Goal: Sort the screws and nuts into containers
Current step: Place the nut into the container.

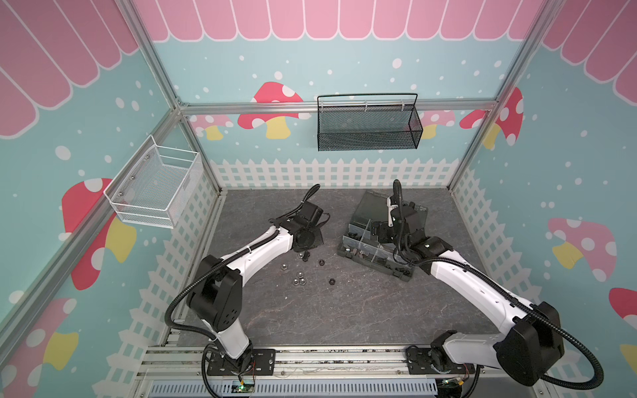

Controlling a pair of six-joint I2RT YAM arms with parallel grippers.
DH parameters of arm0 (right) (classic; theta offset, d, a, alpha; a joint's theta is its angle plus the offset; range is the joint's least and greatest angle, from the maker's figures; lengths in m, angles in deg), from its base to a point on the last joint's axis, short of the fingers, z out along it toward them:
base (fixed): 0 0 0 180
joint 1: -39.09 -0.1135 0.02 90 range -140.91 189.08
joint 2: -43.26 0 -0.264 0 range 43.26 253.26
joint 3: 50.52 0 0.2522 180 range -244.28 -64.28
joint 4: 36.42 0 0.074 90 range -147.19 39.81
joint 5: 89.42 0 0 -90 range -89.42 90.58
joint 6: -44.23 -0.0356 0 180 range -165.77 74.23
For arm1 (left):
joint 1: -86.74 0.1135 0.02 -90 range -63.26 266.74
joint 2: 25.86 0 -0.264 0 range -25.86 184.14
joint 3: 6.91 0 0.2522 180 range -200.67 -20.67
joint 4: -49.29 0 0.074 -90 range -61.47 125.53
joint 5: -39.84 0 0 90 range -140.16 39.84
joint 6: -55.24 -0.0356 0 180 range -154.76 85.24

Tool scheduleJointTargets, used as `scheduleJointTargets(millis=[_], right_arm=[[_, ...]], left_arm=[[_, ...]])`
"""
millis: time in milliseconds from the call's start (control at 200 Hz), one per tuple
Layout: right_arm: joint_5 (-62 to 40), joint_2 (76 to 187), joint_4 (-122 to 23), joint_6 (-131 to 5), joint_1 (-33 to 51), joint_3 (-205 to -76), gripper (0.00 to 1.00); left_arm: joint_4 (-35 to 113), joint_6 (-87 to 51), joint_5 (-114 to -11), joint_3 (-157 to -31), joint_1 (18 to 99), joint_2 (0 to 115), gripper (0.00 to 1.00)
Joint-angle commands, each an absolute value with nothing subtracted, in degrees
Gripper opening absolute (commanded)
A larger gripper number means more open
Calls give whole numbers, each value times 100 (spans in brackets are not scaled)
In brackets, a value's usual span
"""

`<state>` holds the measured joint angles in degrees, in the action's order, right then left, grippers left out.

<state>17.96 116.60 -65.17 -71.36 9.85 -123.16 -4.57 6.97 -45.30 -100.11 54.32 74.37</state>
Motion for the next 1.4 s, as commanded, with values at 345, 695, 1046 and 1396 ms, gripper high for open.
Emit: scheduleJointTargets(millis=[345,695,1046,1396], right_arm=[[2437,10907,-6441,-7355,1004,-11920,97],[2501,10647,-6407,-7333,1007,-11835,97],[2406,10732,-6342,-7390,999,-11814,97],[2362,10756,-6341,-7381,1004,-11807,97]], left_arm=[[-435,405,-5008,-12846,4588,9408,0],[-480,412,-4769,-13669,4548,10214,0],[-594,359,-4612,-13831,4576,10538,0],[-696,365,-4571,-13957,4609,10730,16]])
